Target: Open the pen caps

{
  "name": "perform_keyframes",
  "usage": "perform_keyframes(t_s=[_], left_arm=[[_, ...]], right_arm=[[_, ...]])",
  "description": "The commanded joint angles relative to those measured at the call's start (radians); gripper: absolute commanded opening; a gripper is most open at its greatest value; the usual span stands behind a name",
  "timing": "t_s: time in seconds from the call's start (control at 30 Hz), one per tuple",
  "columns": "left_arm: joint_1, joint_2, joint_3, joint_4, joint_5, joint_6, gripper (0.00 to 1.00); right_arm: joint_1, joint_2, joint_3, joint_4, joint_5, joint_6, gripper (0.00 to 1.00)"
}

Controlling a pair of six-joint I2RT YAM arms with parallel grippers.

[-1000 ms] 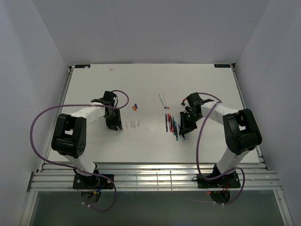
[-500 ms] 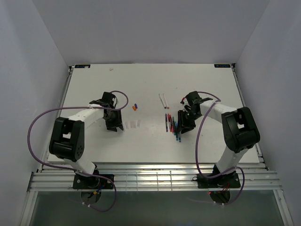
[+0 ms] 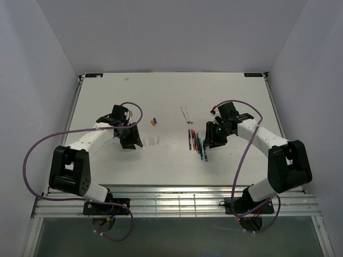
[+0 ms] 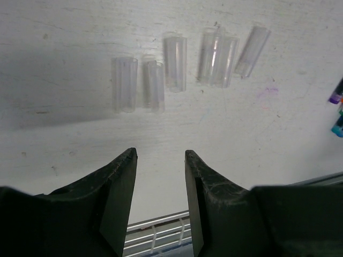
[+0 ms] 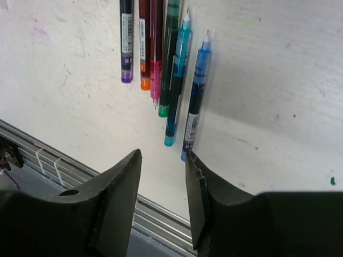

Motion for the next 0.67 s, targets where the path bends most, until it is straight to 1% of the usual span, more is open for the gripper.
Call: perform_keyframes(t_s=[0.0, 0.13, 0.23, 0.33, 0.37, 0.43, 0.5, 0.53, 0.63], left_arm=[[0.005, -0.068, -0.002, 0.012, 0.078, -0.068, 0.52], [0.0, -0.107, -0.008, 0.012, 0.117, -0.108, 0.52], [-0.003, -0.151, -0.037, 0.024, 0.131, -0.15, 0.53], [-0.006, -0.197, -0.069, 0.035, 0.169, -0.189, 0.53], [-0.006, -0.208, -0.089, 0.036, 0.186, -0.198, 0.53], [-0.006, -0.249, -0.111, 0.036, 0.201, -0.223, 0.54], [-0.006, -0.281, -0.138, 0.036, 0.221, -0.233, 0.55], [-0.006, -0.297, -0.149, 0.039, 0.227, -0.239, 0.56], [-0.008, -0.364, -0.193, 0.061, 0.265, -0.261, 0.57]], right_arm=[[-0.005, -0.087, -0.037, -0.042, 0.024, 0.02, 0.45], [-0.005, -0.222, -0.097, -0.064, 0.041, 0.041, 0.49], [-0.005, -0.308, -0.146, -0.073, 0.038, 0.058, 0.59], [-0.005, -0.385, -0.195, -0.076, 0.035, 0.073, 0.66], [-0.003, -0.402, -0.205, -0.075, 0.024, 0.075, 0.75], [-0.005, -0.454, -0.245, -0.078, 0.02, 0.095, 0.8], [-0.005, -0.509, -0.284, -0.073, 0.004, 0.109, 0.84], [-0.005, -0.532, -0.297, -0.065, -0.002, 0.112, 0.89], [-0.005, -0.635, -0.36, -0.038, -0.051, 0.127, 0.9]])
